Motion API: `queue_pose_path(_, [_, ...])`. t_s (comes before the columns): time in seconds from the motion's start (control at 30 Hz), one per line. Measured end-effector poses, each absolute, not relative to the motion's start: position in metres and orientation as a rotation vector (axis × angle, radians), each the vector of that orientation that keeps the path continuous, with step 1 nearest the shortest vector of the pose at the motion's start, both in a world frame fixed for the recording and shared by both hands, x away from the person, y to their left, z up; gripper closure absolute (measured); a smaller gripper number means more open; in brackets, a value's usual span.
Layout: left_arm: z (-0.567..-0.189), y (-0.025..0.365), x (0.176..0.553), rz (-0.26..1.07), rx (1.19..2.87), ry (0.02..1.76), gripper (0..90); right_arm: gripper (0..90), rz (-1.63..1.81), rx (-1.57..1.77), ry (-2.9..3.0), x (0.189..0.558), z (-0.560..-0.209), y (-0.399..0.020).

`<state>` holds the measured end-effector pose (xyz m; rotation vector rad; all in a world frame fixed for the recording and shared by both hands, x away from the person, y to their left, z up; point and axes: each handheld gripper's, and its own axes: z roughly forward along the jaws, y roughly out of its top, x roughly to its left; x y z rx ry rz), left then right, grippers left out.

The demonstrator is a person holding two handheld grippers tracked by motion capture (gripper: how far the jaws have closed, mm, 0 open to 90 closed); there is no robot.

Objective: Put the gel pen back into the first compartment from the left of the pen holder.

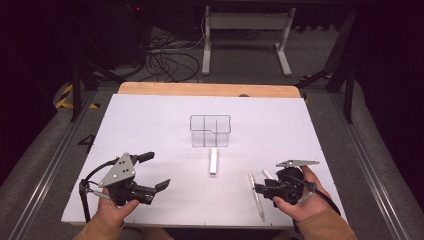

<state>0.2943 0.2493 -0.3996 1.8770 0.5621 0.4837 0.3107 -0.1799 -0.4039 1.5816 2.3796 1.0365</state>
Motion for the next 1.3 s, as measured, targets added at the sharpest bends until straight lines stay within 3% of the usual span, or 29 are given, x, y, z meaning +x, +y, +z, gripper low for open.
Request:
queue_pose_path(0.9, [-0.401,0.251,0.293,0.489,1.879,0.569,8.8,60.4,0.687,1.794,2.444,0.319,-0.423,-0.160])
queue_pose_path(1.3, [-0.401,0.252,0.294,0.486,1.877,0.568,8.8,68.4,0.546,1.854,2.441,0.319,-0.431,-0.155])
